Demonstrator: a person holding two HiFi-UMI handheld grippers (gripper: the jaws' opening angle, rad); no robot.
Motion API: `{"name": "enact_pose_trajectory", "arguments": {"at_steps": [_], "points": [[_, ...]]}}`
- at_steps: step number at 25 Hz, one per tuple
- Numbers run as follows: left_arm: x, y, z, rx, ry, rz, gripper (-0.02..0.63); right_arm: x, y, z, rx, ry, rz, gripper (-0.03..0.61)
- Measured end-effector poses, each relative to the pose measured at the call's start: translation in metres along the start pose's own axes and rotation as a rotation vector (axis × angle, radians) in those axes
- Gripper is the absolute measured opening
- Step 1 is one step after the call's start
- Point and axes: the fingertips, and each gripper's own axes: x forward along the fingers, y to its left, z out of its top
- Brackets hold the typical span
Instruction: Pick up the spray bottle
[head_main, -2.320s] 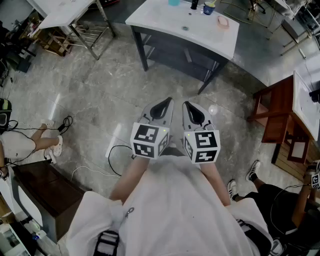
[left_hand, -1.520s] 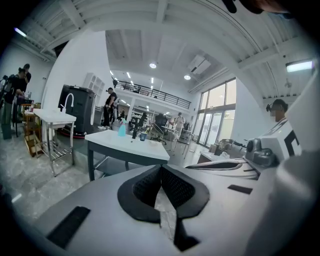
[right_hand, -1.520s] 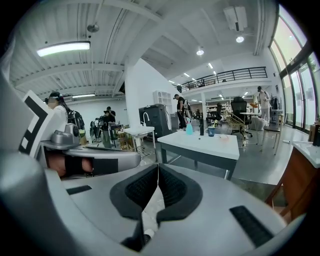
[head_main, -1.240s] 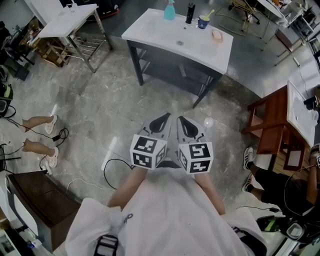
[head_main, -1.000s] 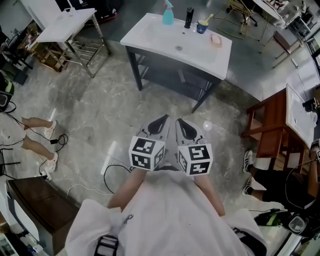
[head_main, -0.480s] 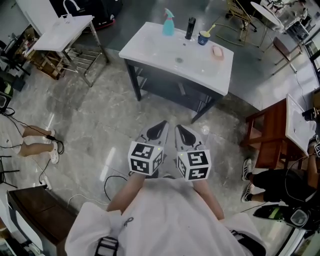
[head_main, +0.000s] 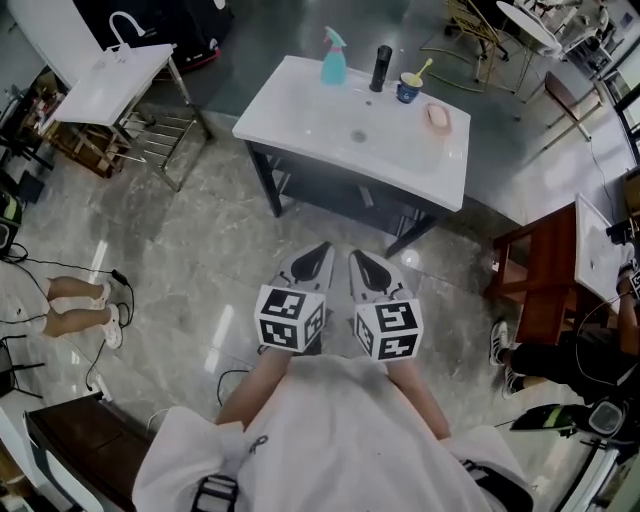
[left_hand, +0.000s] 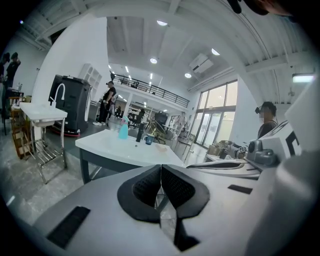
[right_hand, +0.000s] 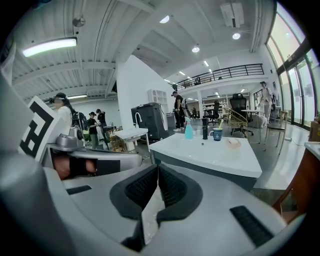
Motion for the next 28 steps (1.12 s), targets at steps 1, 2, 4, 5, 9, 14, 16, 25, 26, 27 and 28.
{"name": "enact_pose_trajectory", "arguments": {"at_steps": [1, 2, 4, 5, 9, 14, 16, 25, 26, 27, 28], "points": [[0.003, 0.005, 0.003, 0.002, -0.001, -0.004, 0.026, 0.006, 0.000, 0.002, 0.001, 0.000, -0.003, 0.028], [0.005, 0.010, 0.007, 0.005, -0.002, -0.009, 0.026, 0.013, 0.001, 0.005, 0.002, 0.000, -0.006, 0.028], [0.008, 0.023, 0.013, 0.009, -0.005, -0.016, 0.026, 0.025, 0.005, 0.009, 0.007, -0.002, -0.011, 0.028], [0.009, 0.030, 0.017, 0.009, -0.005, -0.018, 0.026, 0.032, 0.007, 0.012, 0.010, -0.004, -0.014, 0.028], [0.015, 0.056, 0.028, 0.009, -0.008, -0.027, 0.026, 0.057, 0.012, 0.021, 0.009, -0.003, -0.030, 0.028], [0.025, 0.079, 0.039, 0.012, -0.004, -0.054, 0.026, 0.084, 0.018, 0.028, 0.009, 0.008, -0.045, 0.028], [0.028, 0.085, 0.043, 0.013, -0.002, -0.061, 0.026, 0.092, 0.021, 0.032, 0.015, 0.004, -0.046, 0.028], [0.036, 0.100, 0.053, 0.014, -0.003, -0.087, 0.026, 0.112, 0.016, 0.039, 0.043, 0.016, -0.072, 0.028], [0.037, 0.101, 0.055, 0.015, -0.002, -0.090, 0.026, 0.114, 0.016, 0.042, 0.043, 0.011, -0.076, 0.028], [0.038, 0.102, 0.056, 0.016, -0.003, -0.093, 0.026, 0.115, 0.016, 0.045, 0.043, 0.005, -0.078, 0.028], [0.039, 0.103, 0.057, 0.017, -0.003, -0.094, 0.026, 0.116, 0.016, 0.047, 0.042, 0.000, -0.078, 0.028]]}}
